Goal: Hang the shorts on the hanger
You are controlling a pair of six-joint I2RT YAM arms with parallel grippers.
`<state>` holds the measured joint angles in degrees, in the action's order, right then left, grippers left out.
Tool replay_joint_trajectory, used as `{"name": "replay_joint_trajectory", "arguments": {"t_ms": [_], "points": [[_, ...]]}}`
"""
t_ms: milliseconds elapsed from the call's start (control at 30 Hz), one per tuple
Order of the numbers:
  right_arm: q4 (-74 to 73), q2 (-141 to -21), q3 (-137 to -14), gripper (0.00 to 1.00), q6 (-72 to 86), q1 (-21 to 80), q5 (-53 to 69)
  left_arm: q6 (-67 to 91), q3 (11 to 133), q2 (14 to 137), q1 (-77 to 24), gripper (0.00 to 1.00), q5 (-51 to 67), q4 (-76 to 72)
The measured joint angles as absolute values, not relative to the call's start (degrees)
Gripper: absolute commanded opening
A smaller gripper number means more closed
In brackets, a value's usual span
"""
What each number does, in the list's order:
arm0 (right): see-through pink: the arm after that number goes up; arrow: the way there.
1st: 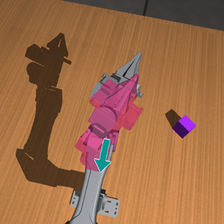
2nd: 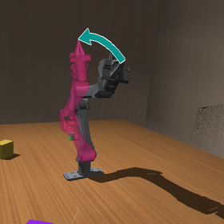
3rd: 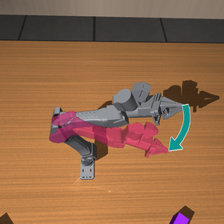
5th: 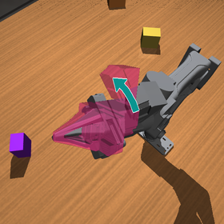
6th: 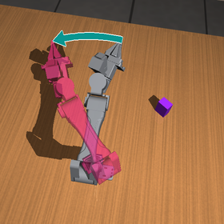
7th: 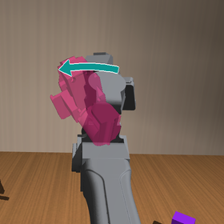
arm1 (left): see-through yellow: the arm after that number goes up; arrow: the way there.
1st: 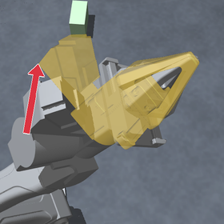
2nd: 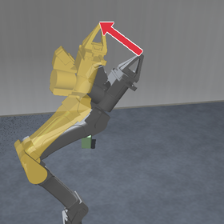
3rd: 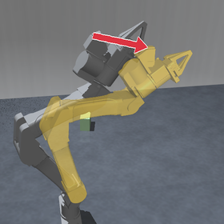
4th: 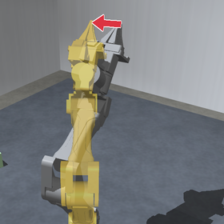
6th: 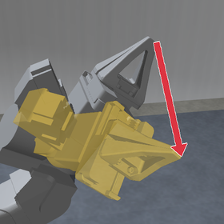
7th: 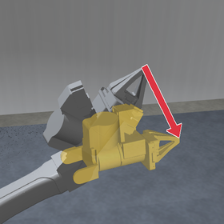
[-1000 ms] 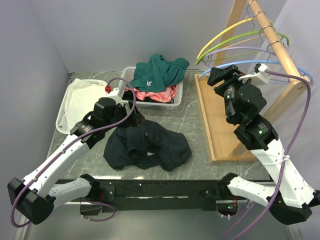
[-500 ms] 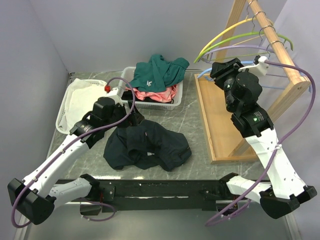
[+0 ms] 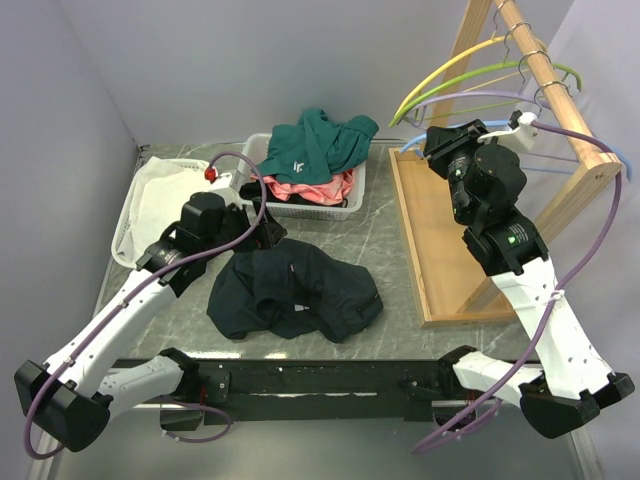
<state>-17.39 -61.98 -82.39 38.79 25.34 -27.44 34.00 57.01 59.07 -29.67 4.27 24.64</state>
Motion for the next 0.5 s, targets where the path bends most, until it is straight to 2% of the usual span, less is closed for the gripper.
{"name": "replay_joint_trajectory", "arguments": {"t_ms": [33, 67, 500], "points": [[-17.4, -62.0, -82.4, 0.47, 38.7, 25.3, -27.5, 34.0, 57.0, 59.0, -29.6, 0.91, 4.4, 24.6], [-17.4, -62.0, -82.4, 0.48, 38.6, 25.3, -27.5, 33.9, 57.0, 58.9, -29.5, 0.91, 4.7, 24.5], [-18.3, -64.6, -84.1, 0.50, 37.3, 25.3, -29.6, 33.8, 56.5, 58.8, -28.2, 0.91, 6.3, 24.2]]}}
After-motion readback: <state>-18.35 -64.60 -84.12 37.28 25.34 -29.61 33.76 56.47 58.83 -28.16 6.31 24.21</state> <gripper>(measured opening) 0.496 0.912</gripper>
